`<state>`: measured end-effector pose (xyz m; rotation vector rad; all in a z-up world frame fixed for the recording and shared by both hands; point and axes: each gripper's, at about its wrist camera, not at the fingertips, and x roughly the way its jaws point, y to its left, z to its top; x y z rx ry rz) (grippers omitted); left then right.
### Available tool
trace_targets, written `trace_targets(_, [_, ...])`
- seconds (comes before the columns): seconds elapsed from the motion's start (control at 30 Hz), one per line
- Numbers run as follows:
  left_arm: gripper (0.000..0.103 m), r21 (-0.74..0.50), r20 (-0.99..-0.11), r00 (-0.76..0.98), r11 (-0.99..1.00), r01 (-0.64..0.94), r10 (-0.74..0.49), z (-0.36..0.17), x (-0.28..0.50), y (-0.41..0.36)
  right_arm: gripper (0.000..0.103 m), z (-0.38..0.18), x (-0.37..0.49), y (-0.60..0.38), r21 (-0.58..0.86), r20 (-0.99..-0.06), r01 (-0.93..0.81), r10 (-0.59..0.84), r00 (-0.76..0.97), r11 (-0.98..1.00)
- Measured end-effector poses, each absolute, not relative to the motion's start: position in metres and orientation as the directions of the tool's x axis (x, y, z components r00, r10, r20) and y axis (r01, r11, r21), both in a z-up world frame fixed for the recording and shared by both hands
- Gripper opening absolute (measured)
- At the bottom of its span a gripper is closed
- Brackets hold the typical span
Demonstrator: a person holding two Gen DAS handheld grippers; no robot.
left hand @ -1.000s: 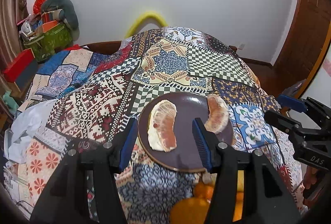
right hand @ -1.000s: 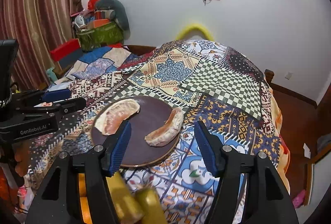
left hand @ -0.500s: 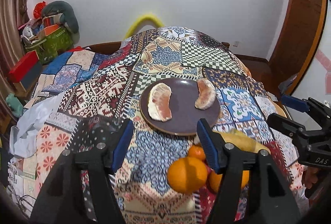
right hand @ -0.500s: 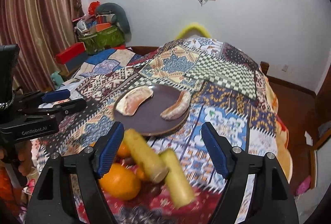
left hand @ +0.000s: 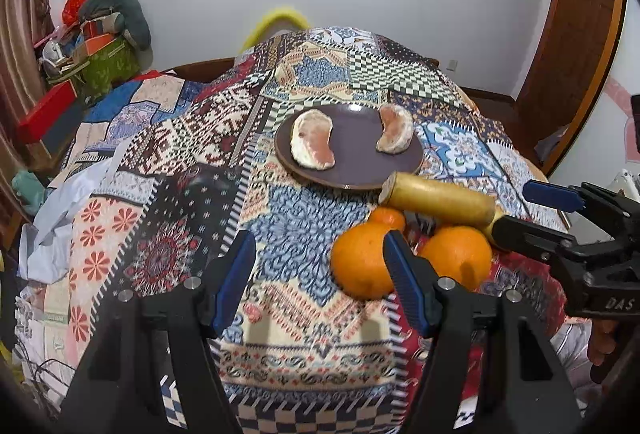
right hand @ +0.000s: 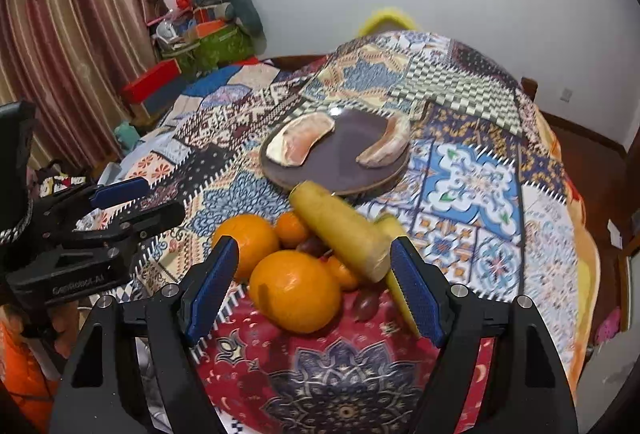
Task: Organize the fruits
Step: 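Move both grippers back to the oranges and grasp one orange each, then carry the orange in the left gripper while the right gripper carries another orange to the plate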
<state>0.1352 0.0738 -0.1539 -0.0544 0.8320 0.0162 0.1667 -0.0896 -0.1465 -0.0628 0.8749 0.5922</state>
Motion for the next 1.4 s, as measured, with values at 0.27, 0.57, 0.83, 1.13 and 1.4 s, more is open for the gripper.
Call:
trace_targets(0.27, [0.066, -0.046, -0.762, 0.648, 0.998, -0.051, -0.002, -0.173, 0.125, 0.089, 0.075, -0.172, 0.166, -0.070, 0.181, -0.790, -0.508, 0.432, 0.435, 0.842])
trace_targets(0.57, [0.066, -0.082, -0.777, 0.629, 0.995, -0.061, -0.026, -0.183, 0.126, 0.094, 0.073, -0.193, 0.171, -0.063, 0.184, -0.829, -0.504, 0.409, 0.382, 0.844])
trace_targets(0.83, [0.066, -0.077, -0.783, 0.621, 0.996, -0.041, -0.035, -0.184, 0.131, 0.084, 0.066, -0.191, 0.172, -0.069, 0.215, -0.815, -0.510, 0.441, 0.376, 0.833])
trace_targets(1.13, [0.072, -0.090, -0.793, 0.605, 0.996, -0.005, -0.069, -0.184, 0.142, 0.070, 0.065, -0.164, 0.170, -0.081, 0.234, -0.765, -0.515, 0.483, 0.426, 0.825])
trace_targets(1.4, [0.075, -0.106, -0.818, 0.568, 0.994, 0.013, -0.094, -0.194, 0.161, 0.055, 0.065, -0.136, 0.175, -0.105, 0.204, -0.711, -0.488, 0.471, 0.522, 0.849])
